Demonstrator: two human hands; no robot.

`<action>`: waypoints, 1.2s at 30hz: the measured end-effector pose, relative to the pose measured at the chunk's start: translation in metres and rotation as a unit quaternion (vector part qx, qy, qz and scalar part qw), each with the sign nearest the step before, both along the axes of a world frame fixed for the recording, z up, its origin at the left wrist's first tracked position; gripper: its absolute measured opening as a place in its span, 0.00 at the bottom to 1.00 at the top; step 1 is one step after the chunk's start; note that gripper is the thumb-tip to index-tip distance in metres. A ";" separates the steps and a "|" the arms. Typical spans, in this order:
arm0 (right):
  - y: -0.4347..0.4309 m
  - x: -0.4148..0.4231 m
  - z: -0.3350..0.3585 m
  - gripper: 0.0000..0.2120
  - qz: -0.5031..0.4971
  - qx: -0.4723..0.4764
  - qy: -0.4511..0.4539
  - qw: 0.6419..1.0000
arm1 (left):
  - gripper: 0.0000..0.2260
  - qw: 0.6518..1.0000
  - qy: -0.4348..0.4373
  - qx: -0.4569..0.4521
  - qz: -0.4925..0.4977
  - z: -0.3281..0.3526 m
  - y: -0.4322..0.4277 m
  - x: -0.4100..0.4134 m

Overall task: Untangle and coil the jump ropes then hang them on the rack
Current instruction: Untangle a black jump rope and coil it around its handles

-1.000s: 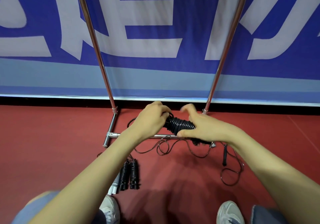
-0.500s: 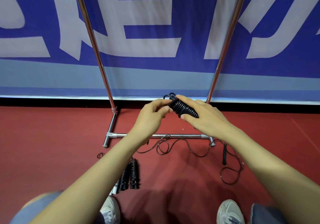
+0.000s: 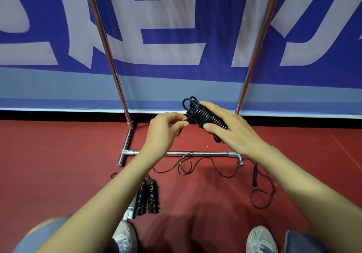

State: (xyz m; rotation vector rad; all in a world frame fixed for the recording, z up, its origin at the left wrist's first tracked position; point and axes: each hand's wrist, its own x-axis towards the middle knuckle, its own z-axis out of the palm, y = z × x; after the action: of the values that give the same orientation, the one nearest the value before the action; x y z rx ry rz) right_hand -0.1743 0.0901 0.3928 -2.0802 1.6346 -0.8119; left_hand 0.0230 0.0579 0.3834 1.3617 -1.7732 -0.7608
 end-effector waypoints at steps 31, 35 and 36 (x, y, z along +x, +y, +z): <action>0.003 0.035 -0.004 0.30 0.070 -0.009 -0.154 0.986 | 0.09 0.869 0.435 0.206 -0.115 0.028 0.010 -0.020; -0.002 0.033 -0.003 0.30 0.055 0.021 -0.108 0.992 | 0.10 0.882 0.417 0.206 -0.074 0.029 0.002 -0.012; -0.005 0.028 -0.002 0.28 0.031 0.013 -0.110 0.993 | 0.09 0.881 0.416 0.212 -0.073 0.030 -0.001 -0.009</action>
State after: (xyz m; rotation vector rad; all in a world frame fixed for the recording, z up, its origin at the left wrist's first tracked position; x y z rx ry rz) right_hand -0.1466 0.0846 0.3907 -1.9365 1.4481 -0.9570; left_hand 0.0140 0.0566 0.4135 0.9150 -1.0440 -1.6021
